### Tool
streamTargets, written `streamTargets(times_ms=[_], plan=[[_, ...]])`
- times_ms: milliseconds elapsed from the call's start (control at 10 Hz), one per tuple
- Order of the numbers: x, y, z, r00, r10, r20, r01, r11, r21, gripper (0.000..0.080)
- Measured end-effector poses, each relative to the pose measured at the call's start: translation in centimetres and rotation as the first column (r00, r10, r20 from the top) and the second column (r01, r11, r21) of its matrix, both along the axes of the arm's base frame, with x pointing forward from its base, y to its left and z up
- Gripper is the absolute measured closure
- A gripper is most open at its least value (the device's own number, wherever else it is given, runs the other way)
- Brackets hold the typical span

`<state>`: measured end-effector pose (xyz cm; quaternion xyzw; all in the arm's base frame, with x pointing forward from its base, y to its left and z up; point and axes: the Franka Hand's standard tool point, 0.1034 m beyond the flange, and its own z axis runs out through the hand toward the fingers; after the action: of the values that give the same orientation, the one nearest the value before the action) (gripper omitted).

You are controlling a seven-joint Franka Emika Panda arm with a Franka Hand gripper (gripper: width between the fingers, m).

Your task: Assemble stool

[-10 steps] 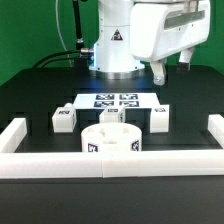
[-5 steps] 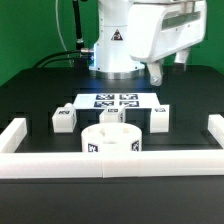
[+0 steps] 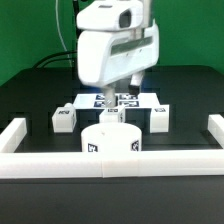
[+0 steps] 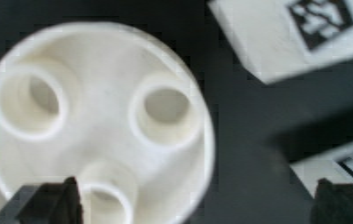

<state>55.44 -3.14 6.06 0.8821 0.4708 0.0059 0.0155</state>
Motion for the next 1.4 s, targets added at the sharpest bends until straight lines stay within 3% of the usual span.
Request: streamTargets(times_ms=[300,600,1000,1200,1300,1400], plan=[[0.4,-0.4,-2.3,1.0,-0.007,0.011,0.007,1.0,0.005,0.015],[0.1,-0.1,-3.3,1.0,-0.012,0.004,0.012,1.0,0.008,0.015],[-0.2,0.1,-3.7,1.0,-0.009,-0.003,0.009,1.0,0.009,0.015],[-0.2,0.1,-3.7,1.0,-0.009,-0.003,0.009,1.0,0.009,0.0395],[-0.2,0.1,-3.7,1.0,-0.009,-0.003,0.009,1.0,0.009,0.0395],[-0.2,0.1,-3.7,1.0,-0.009,-0.003,0.009,1.0,0.009,0.0479]])
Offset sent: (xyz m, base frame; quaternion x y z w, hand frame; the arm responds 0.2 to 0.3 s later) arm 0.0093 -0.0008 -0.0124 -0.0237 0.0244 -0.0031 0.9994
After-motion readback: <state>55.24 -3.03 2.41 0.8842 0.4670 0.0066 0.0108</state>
